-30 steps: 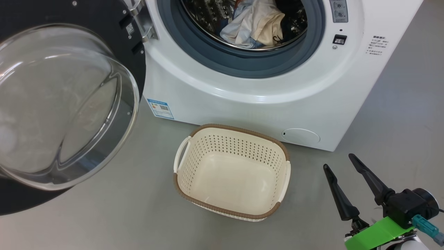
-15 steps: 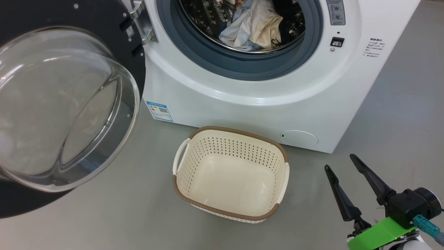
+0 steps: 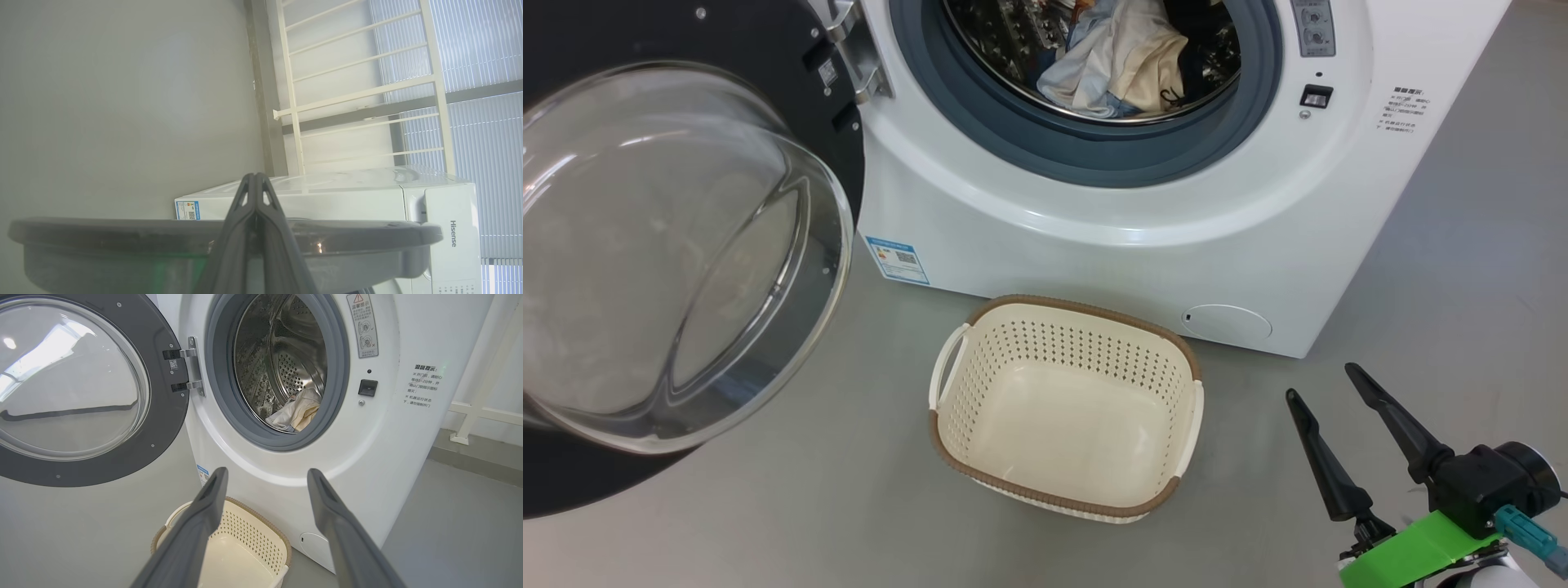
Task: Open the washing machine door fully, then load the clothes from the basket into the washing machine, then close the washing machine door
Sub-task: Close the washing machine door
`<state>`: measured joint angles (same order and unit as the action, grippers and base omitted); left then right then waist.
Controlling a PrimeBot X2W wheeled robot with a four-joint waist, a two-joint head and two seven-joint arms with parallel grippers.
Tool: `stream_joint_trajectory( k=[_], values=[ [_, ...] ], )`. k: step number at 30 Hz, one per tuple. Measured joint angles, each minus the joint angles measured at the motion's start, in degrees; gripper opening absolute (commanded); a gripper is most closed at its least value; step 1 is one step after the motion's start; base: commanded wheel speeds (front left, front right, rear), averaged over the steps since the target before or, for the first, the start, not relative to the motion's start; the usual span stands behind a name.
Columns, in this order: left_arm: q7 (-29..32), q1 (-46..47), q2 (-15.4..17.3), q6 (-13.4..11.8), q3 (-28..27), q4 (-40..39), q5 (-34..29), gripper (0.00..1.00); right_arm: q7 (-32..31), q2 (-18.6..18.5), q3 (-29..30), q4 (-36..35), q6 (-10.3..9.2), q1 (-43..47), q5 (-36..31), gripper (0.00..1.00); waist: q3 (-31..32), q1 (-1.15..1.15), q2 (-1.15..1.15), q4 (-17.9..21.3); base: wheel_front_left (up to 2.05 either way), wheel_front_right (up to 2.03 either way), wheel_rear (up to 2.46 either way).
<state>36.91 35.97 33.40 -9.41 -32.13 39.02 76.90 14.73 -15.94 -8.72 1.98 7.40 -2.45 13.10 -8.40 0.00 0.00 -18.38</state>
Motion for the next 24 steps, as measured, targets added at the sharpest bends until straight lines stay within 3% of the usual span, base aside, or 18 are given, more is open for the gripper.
stream_joint_trajectory(
  k=[24],
  values=[
    [3.3, -2.7, -1.3, -0.9, -0.2, -4.1, 0.9, 0.00, 0.0, 1.3, 0.2, 0.0, 0.00, 0.0, 0.0, 1.00, 0.7, 0.00, 0.00, 0.8, 0.00, 0.00, 0.00]
  ],
)
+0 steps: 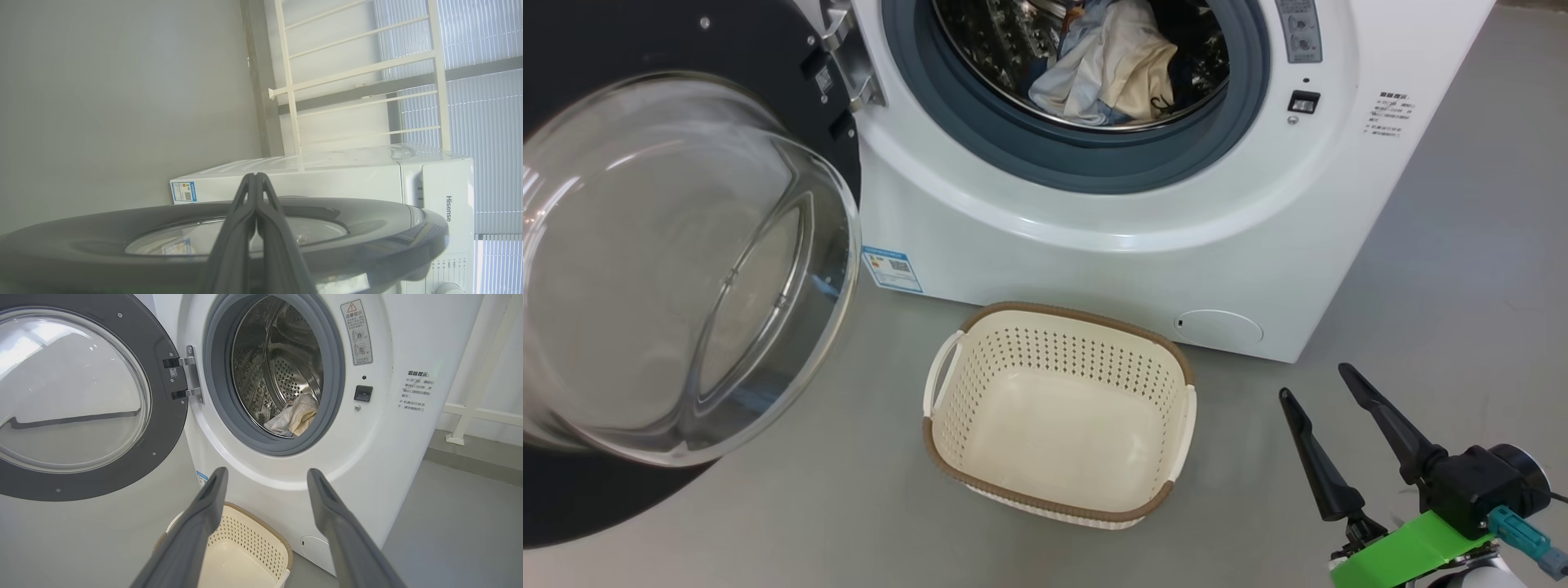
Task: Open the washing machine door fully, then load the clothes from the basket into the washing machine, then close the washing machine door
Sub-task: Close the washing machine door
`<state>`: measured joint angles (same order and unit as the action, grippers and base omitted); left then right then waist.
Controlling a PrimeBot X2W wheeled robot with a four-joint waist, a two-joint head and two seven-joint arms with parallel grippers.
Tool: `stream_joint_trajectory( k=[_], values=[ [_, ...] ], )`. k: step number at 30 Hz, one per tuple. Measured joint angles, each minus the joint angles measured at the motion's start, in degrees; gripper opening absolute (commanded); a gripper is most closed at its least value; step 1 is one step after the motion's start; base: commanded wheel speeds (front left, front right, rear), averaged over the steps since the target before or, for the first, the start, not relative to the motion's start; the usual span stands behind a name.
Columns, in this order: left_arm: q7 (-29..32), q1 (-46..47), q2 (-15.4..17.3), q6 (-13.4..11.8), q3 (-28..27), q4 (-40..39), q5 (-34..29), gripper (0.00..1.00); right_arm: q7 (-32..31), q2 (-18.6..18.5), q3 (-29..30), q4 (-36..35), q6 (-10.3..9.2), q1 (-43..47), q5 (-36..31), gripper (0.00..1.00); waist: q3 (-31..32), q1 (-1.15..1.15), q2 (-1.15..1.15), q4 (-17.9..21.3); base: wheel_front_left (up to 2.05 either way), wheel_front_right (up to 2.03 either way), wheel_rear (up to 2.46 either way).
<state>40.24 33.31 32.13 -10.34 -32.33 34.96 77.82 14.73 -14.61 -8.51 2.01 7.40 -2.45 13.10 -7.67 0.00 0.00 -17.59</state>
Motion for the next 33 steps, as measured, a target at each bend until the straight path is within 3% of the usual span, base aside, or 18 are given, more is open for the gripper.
stream_joint_trajectory(
  k=[12, 33],
  values=[
    [3.2, -2.1, -0.6, -2.0, 0.7, -4.6, 0.2, 0.00, 0.0, 2.0, 0.2, 0.0, 0.00, 0.0, 0.0, 1.00, 1.3, 0.00, 0.00, 1.2, 0.00, 0.00, 0.00],
    [5.4, -4.7, -4.4, -5.0, -0.4, -10.7, 3.2, 0.00, 0.0, 3.2, 0.5, 0.3, 0.00, 1.4, 0.0, 1.00, 4.8, 0.00, 0.00, 1.3, 0.00, 0.00, 0.00]
  ],
)
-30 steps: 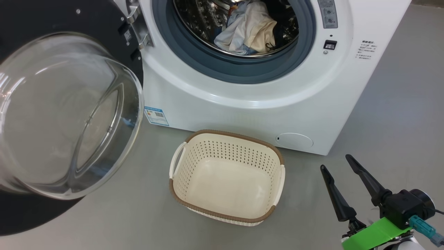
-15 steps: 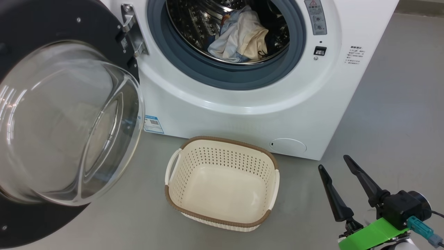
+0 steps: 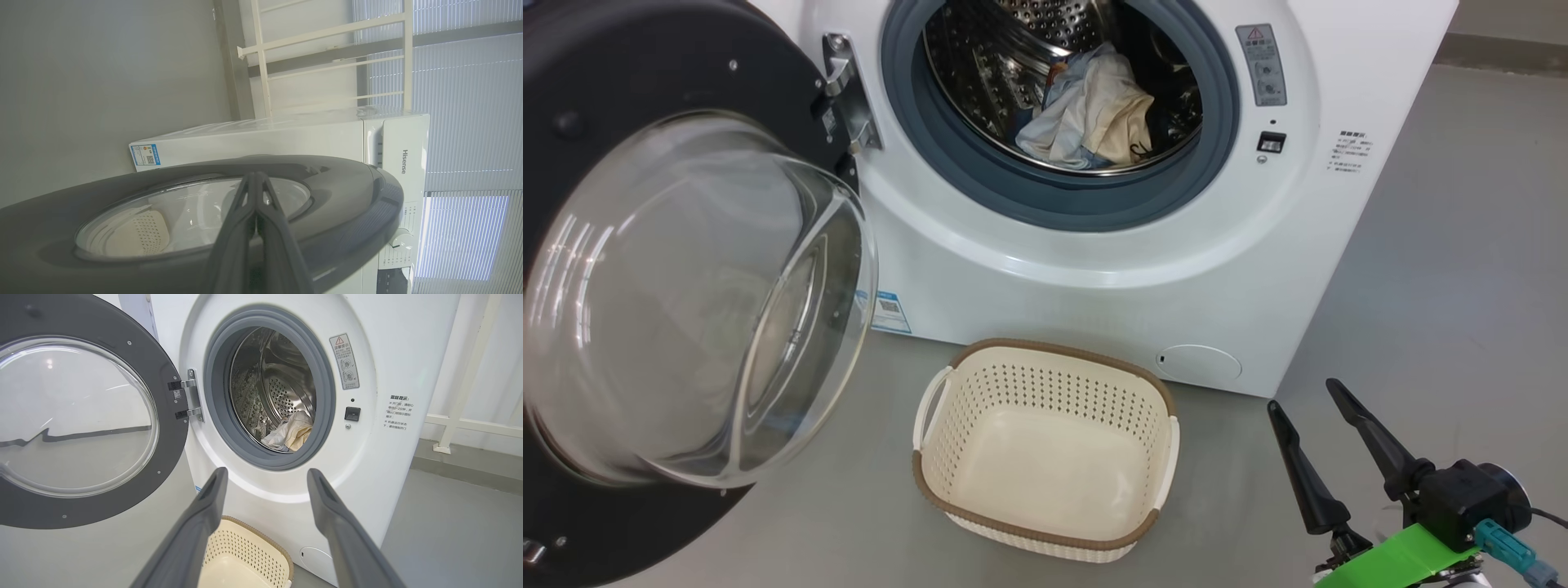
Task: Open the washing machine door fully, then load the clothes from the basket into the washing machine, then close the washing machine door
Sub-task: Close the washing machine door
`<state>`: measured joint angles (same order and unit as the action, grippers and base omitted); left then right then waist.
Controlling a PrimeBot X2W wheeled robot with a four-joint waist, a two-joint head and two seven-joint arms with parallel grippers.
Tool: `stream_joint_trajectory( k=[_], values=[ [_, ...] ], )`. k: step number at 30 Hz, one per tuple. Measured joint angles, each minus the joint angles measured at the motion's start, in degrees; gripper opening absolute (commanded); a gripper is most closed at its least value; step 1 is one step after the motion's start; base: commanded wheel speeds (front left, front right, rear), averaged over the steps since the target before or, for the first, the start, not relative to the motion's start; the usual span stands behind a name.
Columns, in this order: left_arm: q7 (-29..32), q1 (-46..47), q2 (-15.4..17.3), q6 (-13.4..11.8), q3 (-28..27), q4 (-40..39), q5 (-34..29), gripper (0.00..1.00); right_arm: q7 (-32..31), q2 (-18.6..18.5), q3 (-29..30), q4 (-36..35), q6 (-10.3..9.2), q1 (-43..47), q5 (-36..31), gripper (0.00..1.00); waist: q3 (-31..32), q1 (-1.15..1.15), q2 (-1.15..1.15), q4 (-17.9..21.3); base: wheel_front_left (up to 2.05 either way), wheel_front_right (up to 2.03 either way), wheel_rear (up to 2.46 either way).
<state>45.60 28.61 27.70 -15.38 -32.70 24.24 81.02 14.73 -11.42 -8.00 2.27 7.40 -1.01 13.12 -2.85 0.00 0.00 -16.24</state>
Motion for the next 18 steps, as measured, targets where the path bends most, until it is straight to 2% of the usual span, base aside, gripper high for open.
stream_joint_trajectory(
  k=[18],
  values=[
    [1.4, -0.6, -2.2, -0.1, 0.2, -2.8, 1.5, 0.00, 0.0, 0.4, 0.3, -0.1, 0.00, 0.7, 0.1, 1.00, 0.6, 0.00, 0.00, 0.7, 0.00, 0.00, 0.00]
  ],
)
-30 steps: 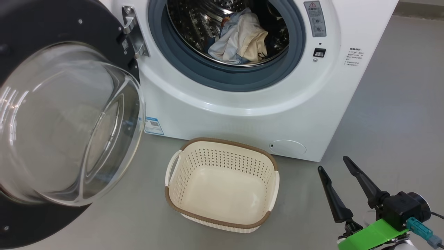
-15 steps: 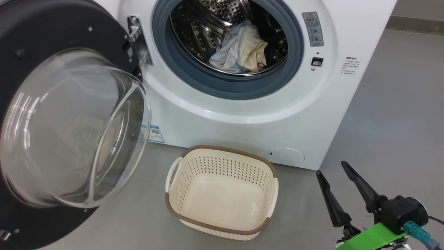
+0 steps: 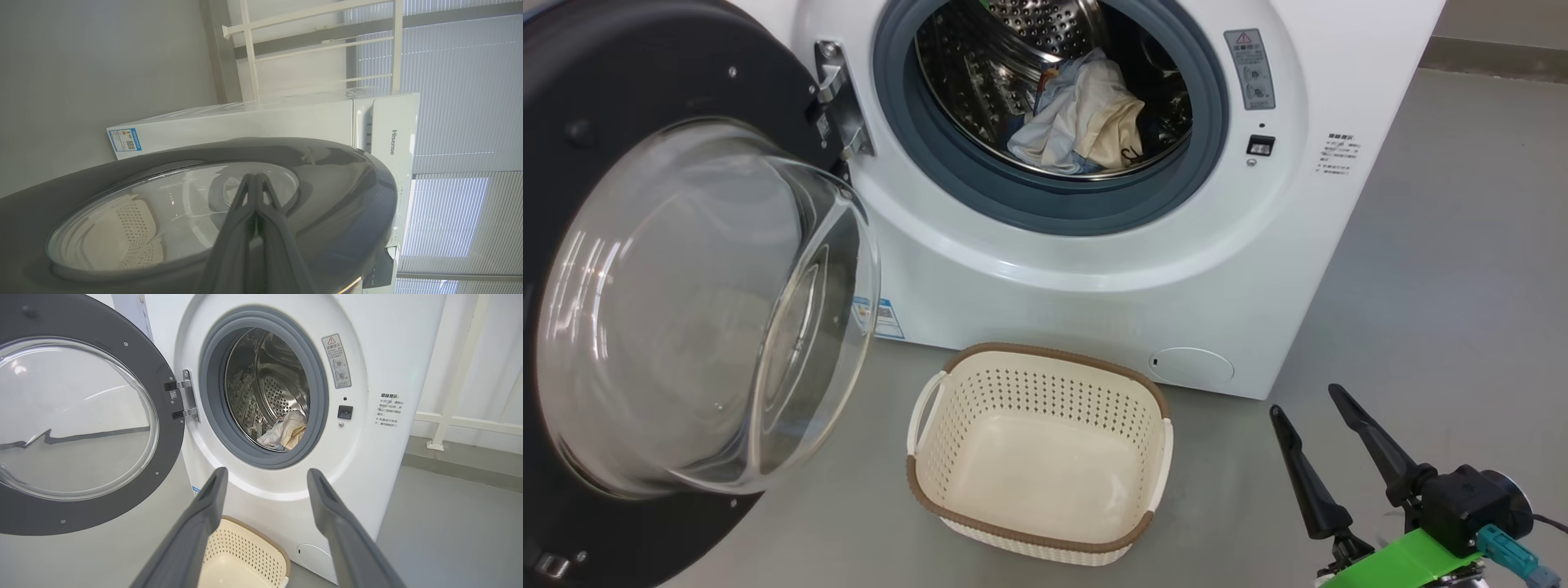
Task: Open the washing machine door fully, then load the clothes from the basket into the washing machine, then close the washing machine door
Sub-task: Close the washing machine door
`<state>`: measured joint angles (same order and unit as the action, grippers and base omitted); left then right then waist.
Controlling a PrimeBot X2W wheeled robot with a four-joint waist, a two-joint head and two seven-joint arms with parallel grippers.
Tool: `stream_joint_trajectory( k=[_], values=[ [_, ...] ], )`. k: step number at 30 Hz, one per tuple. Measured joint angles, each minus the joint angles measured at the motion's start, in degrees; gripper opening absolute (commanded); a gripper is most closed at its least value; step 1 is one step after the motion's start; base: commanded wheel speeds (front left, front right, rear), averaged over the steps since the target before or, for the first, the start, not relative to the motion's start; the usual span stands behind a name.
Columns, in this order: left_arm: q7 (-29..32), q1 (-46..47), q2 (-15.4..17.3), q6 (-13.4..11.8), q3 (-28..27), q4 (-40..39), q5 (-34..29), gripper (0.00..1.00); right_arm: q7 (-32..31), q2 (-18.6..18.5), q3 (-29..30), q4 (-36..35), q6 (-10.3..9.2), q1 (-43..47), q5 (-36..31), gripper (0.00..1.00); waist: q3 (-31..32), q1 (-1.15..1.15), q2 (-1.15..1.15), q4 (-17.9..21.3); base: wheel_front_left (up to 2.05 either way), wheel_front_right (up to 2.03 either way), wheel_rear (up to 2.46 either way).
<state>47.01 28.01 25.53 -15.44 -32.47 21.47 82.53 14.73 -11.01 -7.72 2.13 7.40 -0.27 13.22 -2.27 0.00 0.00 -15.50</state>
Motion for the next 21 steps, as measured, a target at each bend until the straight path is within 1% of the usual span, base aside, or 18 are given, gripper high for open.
stream_joint_trajectory(
  k=[4, 7, 11, 21],
  values=[
    [1.3, 0.0, -0.2, -0.6, 0.6, -1.4, 0.0, 0.00, 0.0, 0.3, 0.4, 0.0, 0.00, 0.0, 0.0, 1.00, 0.1, 0.00, 0.00, 0.2, 0.00, 0.00, 0.00],
    [2.5, -0.2, -0.2, -1.5, 0.8, -2.5, 0.4, 0.00, 0.0, 0.5, 0.6, 0.0, 0.00, 0.0, 0.0, 1.00, 0.1, 0.00, 0.00, 0.3, 0.00, 0.00, 0.00],
    [3.5, -0.7, -0.3, -1.9, 1.2, -4.1, 1.0, 0.00, 0.0, 0.7, 0.9, -0.2, 0.00, 0.0, 0.0, 1.00, -0.1, 0.00, 0.00, 0.3, 0.00, 0.00, 0.00],
    [6.1, -1.5, -3.1, -2.6, 2.5, -9.1, 2.2, 0.00, 0.0, 0.7, 1.6, -0.6, 0.00, 0.0, 0.0, 1.00, -1.0, 0.00, 0.00, -0.3, 0.00, 0.00, 0.00]
  ],
)
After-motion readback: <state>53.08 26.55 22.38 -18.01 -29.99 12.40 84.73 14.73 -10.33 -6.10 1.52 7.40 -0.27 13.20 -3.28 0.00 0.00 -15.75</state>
